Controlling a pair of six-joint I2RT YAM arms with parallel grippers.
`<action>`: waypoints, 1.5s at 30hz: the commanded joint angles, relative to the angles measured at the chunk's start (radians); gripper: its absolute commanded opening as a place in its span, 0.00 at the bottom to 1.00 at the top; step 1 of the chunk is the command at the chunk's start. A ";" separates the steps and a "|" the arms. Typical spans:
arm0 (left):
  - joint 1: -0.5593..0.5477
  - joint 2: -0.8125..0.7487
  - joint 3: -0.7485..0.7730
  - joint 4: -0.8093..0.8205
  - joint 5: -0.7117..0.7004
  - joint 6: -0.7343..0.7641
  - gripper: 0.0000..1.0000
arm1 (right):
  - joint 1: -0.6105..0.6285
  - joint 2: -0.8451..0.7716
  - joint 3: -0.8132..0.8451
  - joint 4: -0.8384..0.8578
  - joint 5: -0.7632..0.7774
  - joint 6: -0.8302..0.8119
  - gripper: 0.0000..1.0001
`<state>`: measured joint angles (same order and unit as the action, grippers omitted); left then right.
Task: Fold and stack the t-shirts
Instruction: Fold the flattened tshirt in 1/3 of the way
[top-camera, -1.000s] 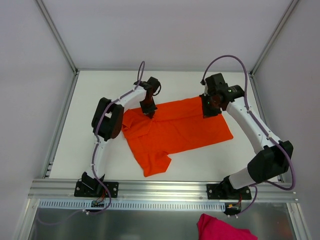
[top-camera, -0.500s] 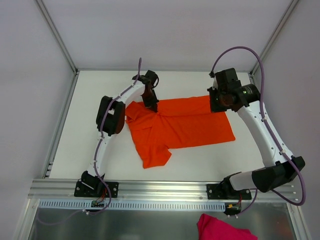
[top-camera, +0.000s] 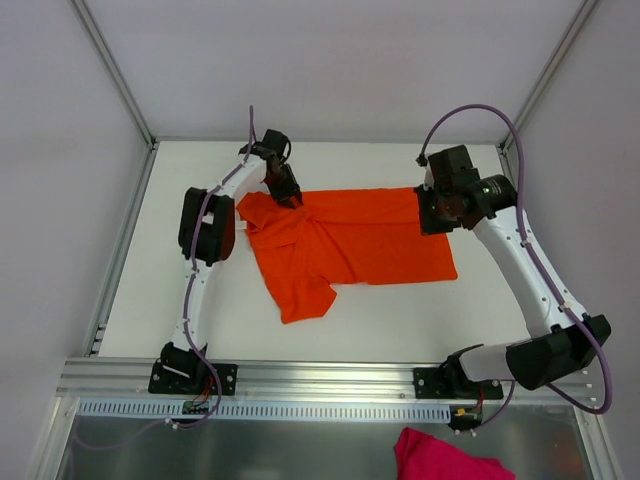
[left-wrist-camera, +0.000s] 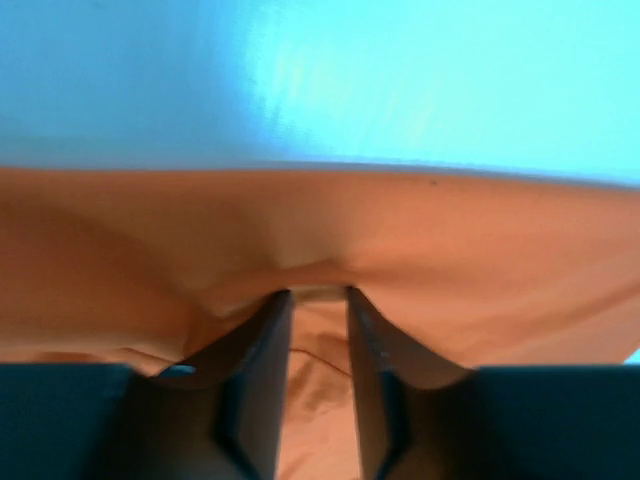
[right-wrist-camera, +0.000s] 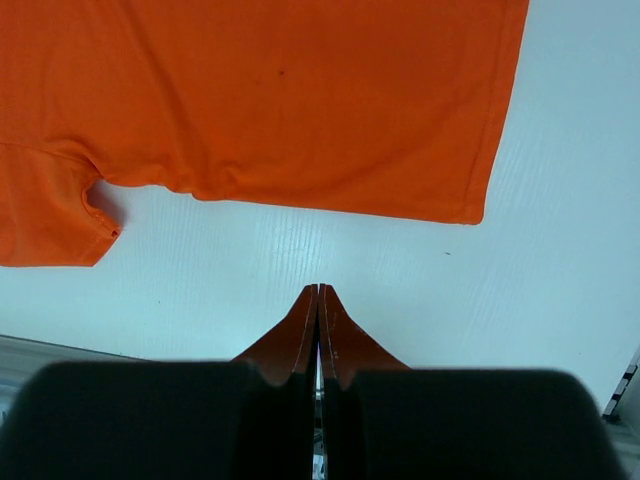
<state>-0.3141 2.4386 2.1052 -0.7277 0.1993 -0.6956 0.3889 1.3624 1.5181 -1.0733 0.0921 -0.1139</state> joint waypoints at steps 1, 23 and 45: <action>-0.013 -0.160 -0.072 0.129 0.119 0.051 0.34 | 0.007 -0.051 -0.038 0.024 -0.052 0.000 0.01; -0.011 -0.394 -0.531 -0.121 -0.317 -0.113 0.27 | 0.015 0.032 -0.042 0.122 -0.147 0.013 0.01; 0.109 -0.349 -0.541 -0.305 -0.365 -0.177 0.25 | 0.015 0.015 -0.047 0.104 -0.112 -0.013 0.01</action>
<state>-0.2207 2.1014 1.5734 -0.9909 -0.0891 -0.8619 0.3954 1.4021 1.4544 -0.9649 -0.0315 -0.1169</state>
